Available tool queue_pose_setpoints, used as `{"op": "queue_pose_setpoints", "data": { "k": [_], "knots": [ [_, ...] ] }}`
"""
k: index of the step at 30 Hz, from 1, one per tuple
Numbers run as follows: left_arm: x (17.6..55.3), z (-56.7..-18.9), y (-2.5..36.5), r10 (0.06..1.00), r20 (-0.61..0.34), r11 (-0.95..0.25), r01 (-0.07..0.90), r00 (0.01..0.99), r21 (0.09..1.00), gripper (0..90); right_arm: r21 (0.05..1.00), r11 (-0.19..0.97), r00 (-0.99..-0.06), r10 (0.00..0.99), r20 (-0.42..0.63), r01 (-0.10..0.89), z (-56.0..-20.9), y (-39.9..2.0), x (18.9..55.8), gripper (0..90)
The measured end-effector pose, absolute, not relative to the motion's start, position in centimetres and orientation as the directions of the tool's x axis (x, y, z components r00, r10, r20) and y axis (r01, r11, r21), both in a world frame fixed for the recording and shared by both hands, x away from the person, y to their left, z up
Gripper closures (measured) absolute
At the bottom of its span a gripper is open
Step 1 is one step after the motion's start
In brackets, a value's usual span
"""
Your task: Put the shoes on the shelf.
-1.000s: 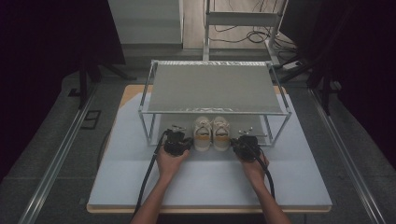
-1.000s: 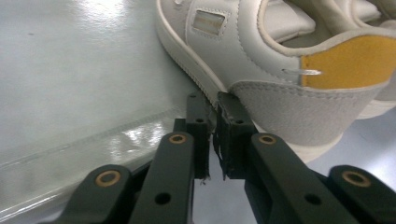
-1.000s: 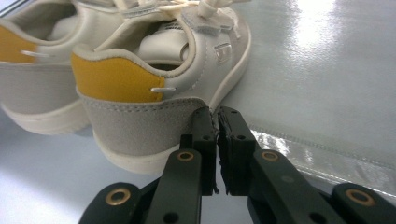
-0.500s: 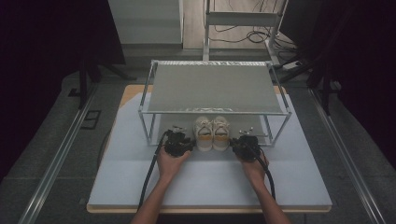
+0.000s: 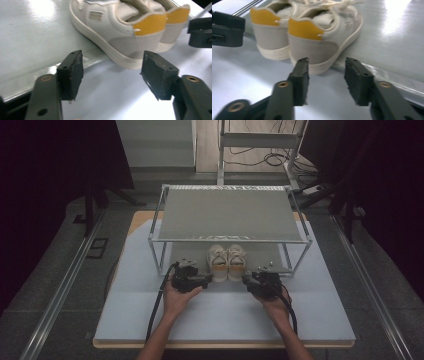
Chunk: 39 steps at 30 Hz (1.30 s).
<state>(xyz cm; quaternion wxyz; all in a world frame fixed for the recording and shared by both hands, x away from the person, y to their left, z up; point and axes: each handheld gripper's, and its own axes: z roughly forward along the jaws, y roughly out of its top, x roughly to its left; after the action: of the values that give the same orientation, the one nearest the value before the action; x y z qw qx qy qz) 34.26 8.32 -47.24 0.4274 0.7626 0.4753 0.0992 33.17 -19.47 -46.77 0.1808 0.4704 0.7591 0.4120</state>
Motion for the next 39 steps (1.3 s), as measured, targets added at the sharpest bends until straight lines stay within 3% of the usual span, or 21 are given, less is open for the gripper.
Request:
{"op": "queue_pose_setpoints", "data": {
  "k": [6, 39],
  "knots": [
    [34.6, -47.5, 7.2, 0.808, -0.219, -0.226, 0.63, 0.547, 0.743, 31.7, 0.786, 0.258, -0.521, 0.849, 0.094, 0.561, -47.0, -18.5, 33.6, 44.2],
    [36.4, -47.4, 7.0, 0.801, -0.17, -0.278, 0.608, 0.574, 0.743, 37.3, 0.812, 0.286, -0.519, 0.855, 0.024, 0.509, -47.1, -17.0, 35.2, 44.6]
  ]
}}
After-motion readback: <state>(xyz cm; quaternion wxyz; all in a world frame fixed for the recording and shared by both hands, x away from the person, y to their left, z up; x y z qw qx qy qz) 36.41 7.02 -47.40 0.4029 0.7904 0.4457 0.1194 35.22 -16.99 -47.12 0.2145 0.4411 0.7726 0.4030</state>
